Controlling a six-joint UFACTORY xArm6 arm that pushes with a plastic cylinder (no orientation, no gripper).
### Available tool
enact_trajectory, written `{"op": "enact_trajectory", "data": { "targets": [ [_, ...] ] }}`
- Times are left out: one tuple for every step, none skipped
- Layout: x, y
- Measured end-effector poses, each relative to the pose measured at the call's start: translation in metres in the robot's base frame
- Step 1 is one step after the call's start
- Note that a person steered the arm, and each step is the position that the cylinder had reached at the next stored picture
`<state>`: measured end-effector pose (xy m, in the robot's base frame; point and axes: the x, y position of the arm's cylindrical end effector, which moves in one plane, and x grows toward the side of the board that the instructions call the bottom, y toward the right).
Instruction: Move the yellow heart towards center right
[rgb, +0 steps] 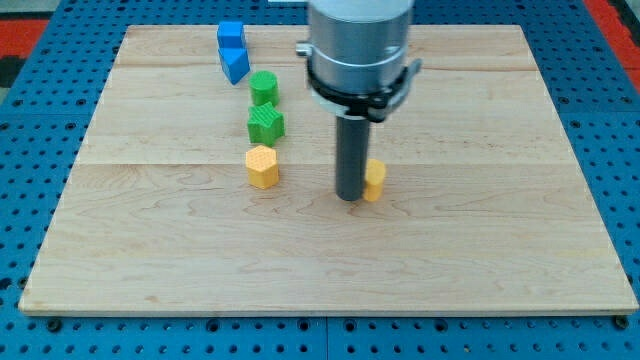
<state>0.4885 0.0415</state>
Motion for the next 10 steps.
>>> {"op": "enact_trajectory", "data": {
  "targets": [
    [0.014, 0.013],
    [-0.001, 0.022],
    [-0.06, 0.023],
    [-0.08, -0.001],
    [-0.093, -0.011],
    [-0.114, 0.044],
    [-0.113, 0.087],
    [-0.11, 0.056],
    [-0.076, 0.055],
    [-0.085, 0.114]
  ]
}}
